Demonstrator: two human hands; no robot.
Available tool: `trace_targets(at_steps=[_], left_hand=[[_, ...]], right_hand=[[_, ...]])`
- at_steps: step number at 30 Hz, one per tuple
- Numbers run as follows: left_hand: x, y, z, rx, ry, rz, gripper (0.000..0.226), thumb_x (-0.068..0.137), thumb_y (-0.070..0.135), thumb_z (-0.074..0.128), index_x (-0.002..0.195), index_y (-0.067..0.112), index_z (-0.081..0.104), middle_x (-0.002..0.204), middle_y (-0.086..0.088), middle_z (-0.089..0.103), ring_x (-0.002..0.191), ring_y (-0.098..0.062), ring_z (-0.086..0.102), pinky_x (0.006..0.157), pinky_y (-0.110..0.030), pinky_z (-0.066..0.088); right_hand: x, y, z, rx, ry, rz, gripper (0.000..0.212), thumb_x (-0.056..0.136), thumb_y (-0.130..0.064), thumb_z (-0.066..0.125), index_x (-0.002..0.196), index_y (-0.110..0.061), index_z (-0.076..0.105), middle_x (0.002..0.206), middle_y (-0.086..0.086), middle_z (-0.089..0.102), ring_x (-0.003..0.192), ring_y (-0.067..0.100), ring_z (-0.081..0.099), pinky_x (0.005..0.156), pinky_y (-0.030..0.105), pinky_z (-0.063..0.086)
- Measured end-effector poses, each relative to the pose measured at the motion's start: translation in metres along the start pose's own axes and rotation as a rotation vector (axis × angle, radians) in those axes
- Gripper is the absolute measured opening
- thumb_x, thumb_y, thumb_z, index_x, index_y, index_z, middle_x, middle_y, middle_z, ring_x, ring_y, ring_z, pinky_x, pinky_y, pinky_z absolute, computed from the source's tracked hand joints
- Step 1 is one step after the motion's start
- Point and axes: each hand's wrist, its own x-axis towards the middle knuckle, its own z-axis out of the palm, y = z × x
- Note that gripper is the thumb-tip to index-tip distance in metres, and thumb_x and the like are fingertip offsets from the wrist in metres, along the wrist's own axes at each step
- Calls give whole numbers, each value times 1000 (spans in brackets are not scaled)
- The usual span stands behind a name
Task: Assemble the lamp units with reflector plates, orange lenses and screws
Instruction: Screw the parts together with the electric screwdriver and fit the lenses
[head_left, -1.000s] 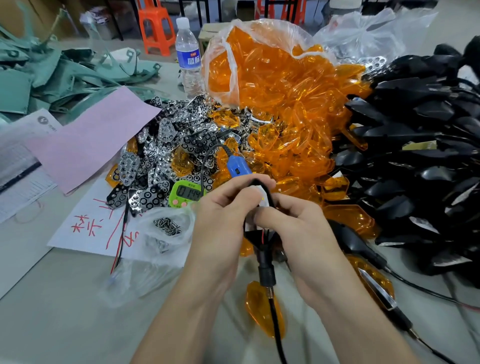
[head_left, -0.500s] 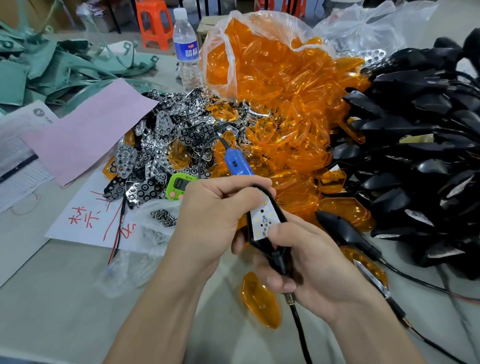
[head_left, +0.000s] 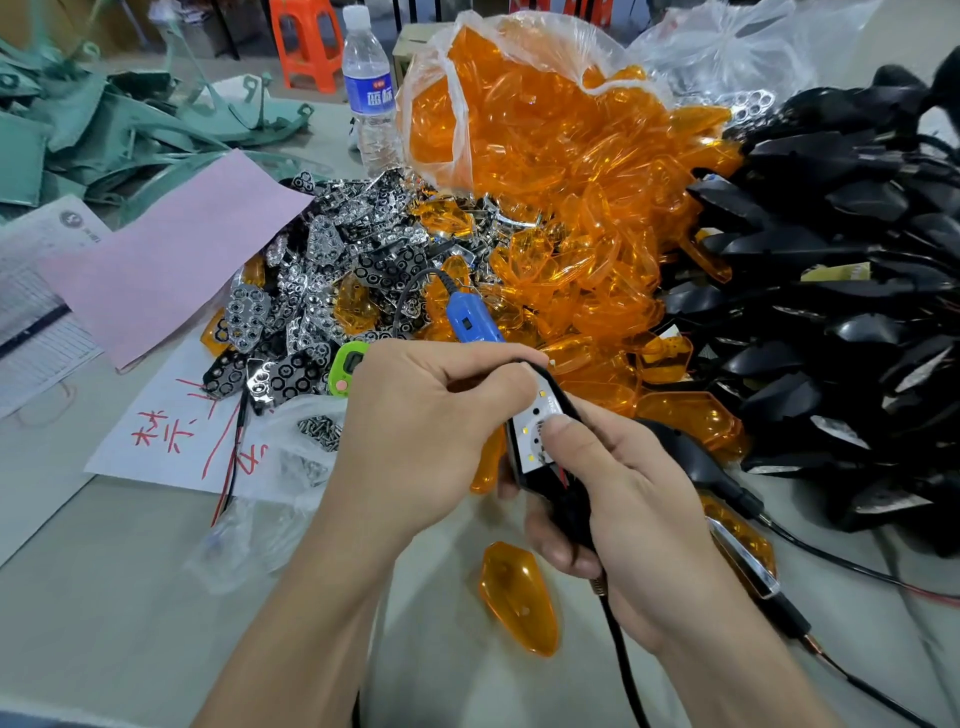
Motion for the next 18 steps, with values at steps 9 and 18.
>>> trace_targets(at_steps=[9, 18], left_hand=[[3, -1, -7, 97, -44, 45, 22, 81, 21, 70, 86, 39, 82, 80, 9, 80, 73, -25, 77, 66, -48, 62], [6, -11, 8, -163, -30, -84, 28, 85, 23, 75, 113, 27, 78, 105, 7, 80, 103, -10, 74, 88, -23, 58]], right_hand=[[-4, 0, 5, -82, -10, -54, 28, 108, -29, 42, 100, -23, 68, 75, 12, 65, 39, 18, 41, 36, 18, 29], [12, 4, 3, -127, 149, -186, 26, 105, -27, 44, 93, -27, 67, 74, 22, 59, 43, 15, 45, 38, 18, 31]])
